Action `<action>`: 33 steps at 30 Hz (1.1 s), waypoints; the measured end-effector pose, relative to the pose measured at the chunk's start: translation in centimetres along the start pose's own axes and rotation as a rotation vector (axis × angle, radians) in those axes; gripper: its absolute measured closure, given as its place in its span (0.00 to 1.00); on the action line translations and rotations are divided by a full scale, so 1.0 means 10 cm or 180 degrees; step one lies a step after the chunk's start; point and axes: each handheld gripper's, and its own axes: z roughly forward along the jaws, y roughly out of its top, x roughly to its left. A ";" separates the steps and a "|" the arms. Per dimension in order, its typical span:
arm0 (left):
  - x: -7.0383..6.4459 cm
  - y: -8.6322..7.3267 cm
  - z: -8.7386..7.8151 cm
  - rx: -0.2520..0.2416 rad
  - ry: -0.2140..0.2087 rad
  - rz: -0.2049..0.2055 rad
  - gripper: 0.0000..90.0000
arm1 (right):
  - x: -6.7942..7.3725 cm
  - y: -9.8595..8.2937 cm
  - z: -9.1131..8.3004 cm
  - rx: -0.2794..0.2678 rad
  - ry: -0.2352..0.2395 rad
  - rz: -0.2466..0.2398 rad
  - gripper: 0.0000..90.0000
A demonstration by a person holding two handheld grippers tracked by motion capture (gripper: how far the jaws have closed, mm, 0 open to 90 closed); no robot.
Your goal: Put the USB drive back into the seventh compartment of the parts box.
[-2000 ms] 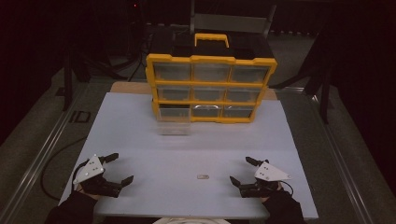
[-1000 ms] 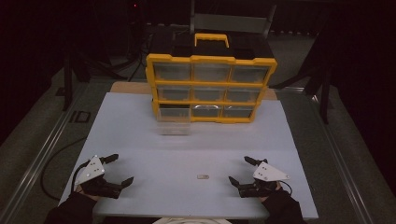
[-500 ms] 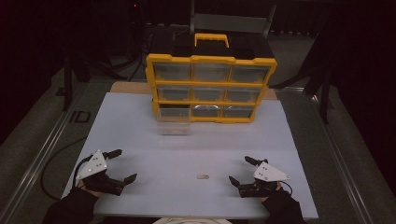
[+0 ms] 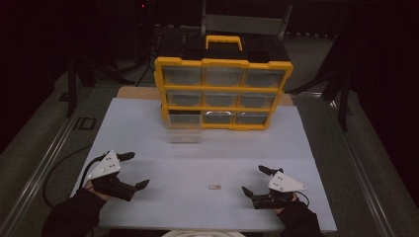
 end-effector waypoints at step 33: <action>-0.03 0.63 0.35 0.0264 -0.0362 0.0294 0.00 | -0.01 0.00 0.01 -0.0023 0.0043 0.0022 0.10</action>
